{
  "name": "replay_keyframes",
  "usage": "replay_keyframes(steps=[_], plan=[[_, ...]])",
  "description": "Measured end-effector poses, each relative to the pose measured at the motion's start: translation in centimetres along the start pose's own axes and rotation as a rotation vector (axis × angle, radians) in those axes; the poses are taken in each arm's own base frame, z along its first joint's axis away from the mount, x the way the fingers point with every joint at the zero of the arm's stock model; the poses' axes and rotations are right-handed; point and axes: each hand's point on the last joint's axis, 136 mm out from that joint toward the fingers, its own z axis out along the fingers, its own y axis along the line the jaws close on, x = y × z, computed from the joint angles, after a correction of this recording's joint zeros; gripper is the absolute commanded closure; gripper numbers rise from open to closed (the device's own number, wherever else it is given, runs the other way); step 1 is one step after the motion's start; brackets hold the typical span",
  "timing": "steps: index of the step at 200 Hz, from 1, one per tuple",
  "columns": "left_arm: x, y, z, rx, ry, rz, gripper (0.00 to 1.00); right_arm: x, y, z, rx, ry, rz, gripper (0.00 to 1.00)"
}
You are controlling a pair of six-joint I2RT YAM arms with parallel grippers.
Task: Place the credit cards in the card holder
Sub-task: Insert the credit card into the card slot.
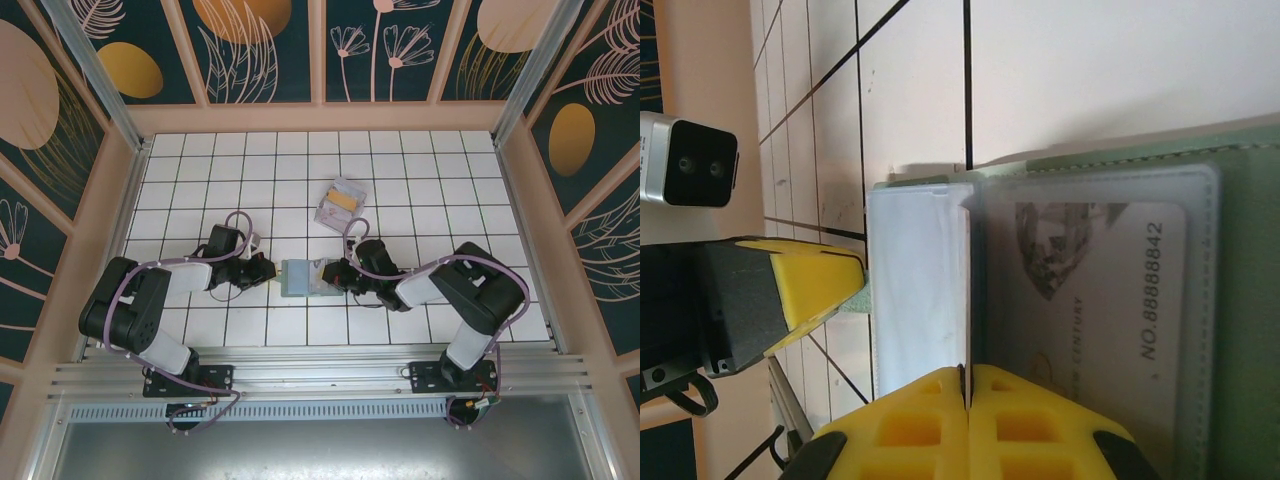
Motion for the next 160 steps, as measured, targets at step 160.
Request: replay_keyframes(steps=[160], plan=[[0.0,0.0,0.0,0.001,-0.001,0.001,0.96,0.6,1.9,2.6,-0.026,0.040,-0.037,1.00]])
